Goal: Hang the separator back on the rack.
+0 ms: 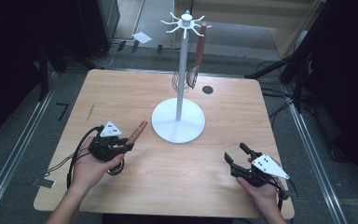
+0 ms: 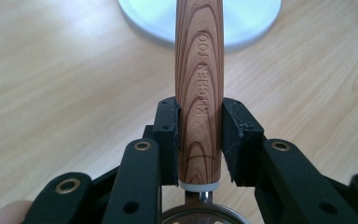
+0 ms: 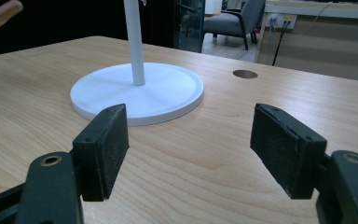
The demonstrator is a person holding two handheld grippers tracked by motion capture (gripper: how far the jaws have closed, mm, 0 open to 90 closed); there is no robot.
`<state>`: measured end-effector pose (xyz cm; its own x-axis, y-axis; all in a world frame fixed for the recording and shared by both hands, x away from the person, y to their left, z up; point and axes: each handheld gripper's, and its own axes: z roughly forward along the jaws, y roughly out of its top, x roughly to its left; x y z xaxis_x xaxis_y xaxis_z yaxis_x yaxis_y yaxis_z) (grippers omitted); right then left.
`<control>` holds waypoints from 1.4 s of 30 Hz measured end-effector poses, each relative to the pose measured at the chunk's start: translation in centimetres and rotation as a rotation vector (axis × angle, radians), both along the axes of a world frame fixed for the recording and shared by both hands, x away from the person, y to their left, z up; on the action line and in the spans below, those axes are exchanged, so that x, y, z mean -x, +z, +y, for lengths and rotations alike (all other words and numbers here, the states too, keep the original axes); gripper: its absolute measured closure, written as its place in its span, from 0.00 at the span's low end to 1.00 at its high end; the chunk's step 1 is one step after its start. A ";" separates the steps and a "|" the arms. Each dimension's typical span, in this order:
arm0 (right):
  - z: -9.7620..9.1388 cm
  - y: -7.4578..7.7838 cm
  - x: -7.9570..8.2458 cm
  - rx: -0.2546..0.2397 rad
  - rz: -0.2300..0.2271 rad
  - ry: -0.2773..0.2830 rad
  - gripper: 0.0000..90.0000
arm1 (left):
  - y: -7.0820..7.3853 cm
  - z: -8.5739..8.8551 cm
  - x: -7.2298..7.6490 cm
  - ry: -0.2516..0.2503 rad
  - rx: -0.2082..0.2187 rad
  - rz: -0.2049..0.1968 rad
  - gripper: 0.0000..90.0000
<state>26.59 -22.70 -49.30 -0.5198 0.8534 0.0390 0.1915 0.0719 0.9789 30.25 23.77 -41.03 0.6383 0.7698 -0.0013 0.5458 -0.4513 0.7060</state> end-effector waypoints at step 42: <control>-0.6 0.1 0.6 0.001 -0.020 -0.002 0.32 | 3.6 -1.6 -1.8 0.056 0.438 -0.389 0.78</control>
<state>25.99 -23.33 -49.18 -0.5186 0.8546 0.0274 0.1716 0.0726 0.9825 32.02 22.15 -37.40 0.6137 0.7831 -0.1008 0.2241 -0.0503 0.9733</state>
